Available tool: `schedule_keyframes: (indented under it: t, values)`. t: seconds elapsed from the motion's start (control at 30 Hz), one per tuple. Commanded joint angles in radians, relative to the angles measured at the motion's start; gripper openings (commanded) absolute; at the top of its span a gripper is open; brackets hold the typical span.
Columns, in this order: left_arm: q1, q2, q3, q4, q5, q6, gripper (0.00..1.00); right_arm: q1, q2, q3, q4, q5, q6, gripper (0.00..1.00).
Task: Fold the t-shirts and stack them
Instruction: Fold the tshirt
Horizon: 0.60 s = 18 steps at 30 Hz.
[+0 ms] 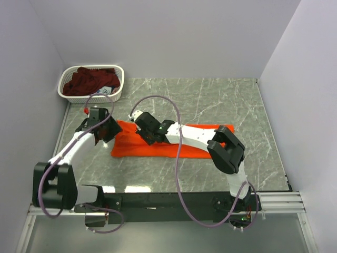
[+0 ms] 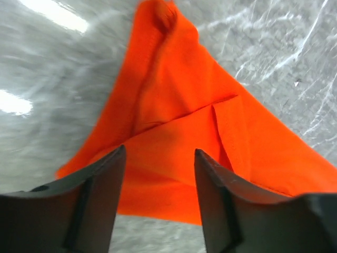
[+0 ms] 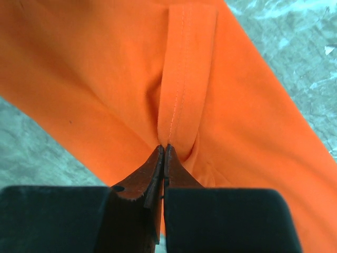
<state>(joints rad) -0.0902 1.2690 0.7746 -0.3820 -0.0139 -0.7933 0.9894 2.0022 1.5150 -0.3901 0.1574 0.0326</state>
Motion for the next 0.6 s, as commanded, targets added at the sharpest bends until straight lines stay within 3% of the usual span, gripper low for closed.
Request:
schedule_keyframes:
  t: [0.0,0.13,0.37,0.57]
  values:
    - [-0.003,0.085,0.040,0.092,0.135,-0.070,0.59,-0.020,0.015,-0.006,0.077,0.022,0.039,0.00]
    - [-0.026,0.177,0.126,0.101,0.180,-0.092,0.55,-0.043,0.017,-0.021,0.112,0.001,0.056,0.00]
    - [-0.065,0.348,0.225,0.100,0.196,-0.107,0.57,-0.058,0.027,-0.050,0.138,-0.039,0.073,0.00]
    - [-0.112,0.455,0.295,0.080,0.155,-0.106,0.52,-0.063,0.030,-0.062,0.157,-0.055,0.087,0.00]
